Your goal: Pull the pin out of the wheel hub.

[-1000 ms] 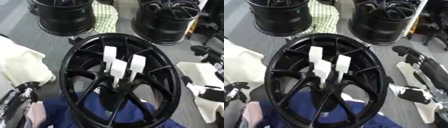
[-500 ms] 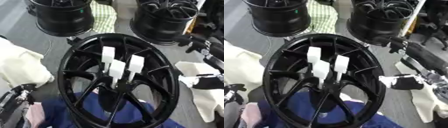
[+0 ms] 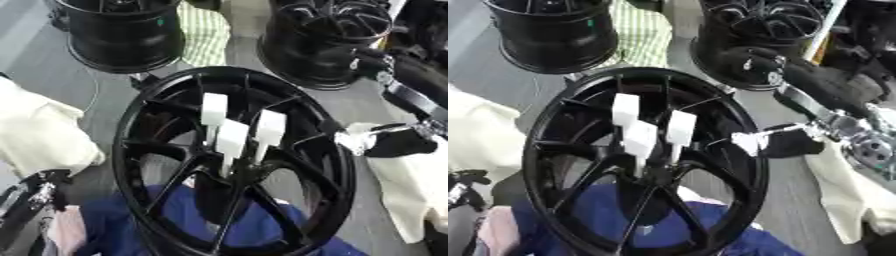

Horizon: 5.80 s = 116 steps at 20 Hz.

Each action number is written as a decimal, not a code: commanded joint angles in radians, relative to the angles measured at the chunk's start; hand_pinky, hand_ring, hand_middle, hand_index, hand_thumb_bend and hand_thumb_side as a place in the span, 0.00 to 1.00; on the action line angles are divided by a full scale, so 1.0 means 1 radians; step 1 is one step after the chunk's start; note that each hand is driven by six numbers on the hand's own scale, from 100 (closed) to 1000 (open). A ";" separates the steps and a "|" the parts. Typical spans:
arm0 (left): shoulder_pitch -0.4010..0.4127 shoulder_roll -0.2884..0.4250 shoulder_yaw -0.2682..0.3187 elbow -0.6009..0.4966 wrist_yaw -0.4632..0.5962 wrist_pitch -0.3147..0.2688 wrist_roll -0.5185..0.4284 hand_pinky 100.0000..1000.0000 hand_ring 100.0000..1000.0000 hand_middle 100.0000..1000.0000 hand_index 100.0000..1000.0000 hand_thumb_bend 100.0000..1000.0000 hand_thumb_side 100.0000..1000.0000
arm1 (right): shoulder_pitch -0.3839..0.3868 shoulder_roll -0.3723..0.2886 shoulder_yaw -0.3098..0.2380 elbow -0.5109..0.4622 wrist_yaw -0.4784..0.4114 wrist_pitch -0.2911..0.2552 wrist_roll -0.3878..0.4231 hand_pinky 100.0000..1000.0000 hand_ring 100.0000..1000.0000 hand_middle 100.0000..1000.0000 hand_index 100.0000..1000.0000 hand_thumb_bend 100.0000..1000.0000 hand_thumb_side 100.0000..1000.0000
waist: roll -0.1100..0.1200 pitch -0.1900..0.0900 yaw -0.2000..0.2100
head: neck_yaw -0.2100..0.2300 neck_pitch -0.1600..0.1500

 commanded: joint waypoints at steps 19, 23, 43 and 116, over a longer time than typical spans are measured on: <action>-0.021 0.016 -0.012 -0.020 0.007 -0.001 -0.024 0.40 0.40 0.60 0.75 0.00 0.67 | -0.160 0.112 0.018 -0.012 -0.022 0.024 0.342 0.71 0.82 0.89 0.95 0.21 0.22 | 0.004 -0.013 0.017 | -0.029 0.003; -0.022 0.014 -0.013 -0.023 0.006 0.001 -0.029 0.40 0.40 0.60 0.75 0.00 0.67 | -0.165 0.133 0.011 -0.012 -0.058 0.076 0.400 0.69 0.81 0.88 0.94 0.22 0.23 | 0.004 -0.013 0.020 | -0.033 0.008; -0.024 0.006 -0.014 -0.028 0.006 0.003 -0.036 0.40 0.40 0.60 0.76 0.00 0.67 | -0.209 0.232 -0.097 0.122 -0.012 0.148 0.701 0.70 0.82 0.86 0.92 0.24 0.27 | 0.007 -0.011 0.024 | -0.042 0.024; -0.032 -0.002 -0.014 -0.033 0.015 0.004 -0.039 0.40 0.40 0.60 0.77 0.00 0.68 | -0.187 0.367 -0.062 0.437 0.112 0.100 0.625 0.33 0.49 0.58 0.70 0.23 0.20 | 0.015 -0.004 0.032 | -0.063 0.034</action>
